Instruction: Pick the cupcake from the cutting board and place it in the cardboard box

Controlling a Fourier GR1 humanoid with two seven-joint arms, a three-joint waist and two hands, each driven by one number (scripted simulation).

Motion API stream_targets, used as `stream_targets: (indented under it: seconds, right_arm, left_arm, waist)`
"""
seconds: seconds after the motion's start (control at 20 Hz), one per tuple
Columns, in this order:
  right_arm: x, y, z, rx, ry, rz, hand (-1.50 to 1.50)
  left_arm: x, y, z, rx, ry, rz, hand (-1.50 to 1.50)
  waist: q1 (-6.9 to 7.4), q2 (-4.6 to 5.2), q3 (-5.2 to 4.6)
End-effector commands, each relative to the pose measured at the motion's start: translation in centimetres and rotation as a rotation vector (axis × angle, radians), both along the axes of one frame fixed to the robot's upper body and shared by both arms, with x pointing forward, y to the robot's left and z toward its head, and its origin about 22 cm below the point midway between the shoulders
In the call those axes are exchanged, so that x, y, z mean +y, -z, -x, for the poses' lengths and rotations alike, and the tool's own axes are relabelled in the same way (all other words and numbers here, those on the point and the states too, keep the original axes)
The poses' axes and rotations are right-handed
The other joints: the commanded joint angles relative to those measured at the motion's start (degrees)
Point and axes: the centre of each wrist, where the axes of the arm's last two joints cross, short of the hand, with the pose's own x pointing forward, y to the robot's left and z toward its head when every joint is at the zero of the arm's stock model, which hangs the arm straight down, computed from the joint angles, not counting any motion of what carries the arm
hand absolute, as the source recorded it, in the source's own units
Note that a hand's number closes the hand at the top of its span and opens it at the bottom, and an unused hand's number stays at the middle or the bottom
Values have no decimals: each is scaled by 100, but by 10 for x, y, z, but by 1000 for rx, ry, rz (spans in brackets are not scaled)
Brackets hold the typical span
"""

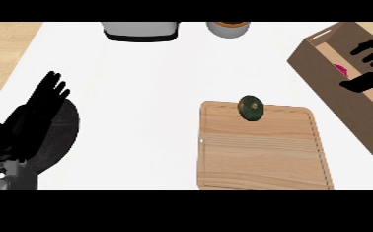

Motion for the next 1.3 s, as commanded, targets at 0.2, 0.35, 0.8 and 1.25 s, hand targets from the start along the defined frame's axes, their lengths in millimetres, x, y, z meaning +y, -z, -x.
stream_targets:
  seconds: [0.2,0.35,0.8,1.25]
  right_arm:
    - [-13,1,5,-262,-55,-165,-150]
    - [-16,7,10,-443,46,-340,-150]
    - [-89,-20,59,-602,168,-528,-150]
    - [-155,-34,122,-602,122,-579,-150]
  left_arm:
    - [6,-2,1,-12,-15,-13,0]
    - [0,-4,4,7,-2,-1,0]
    - [2,1,8,-6,-20,-14,0]
    - [-9,0,-2,15,-12,-17,0]
  waist:
    - [-54,-13,-1]
    - [-100,-36,5]
    - [-103,-32,-5]
    - [-76,-21,-3]
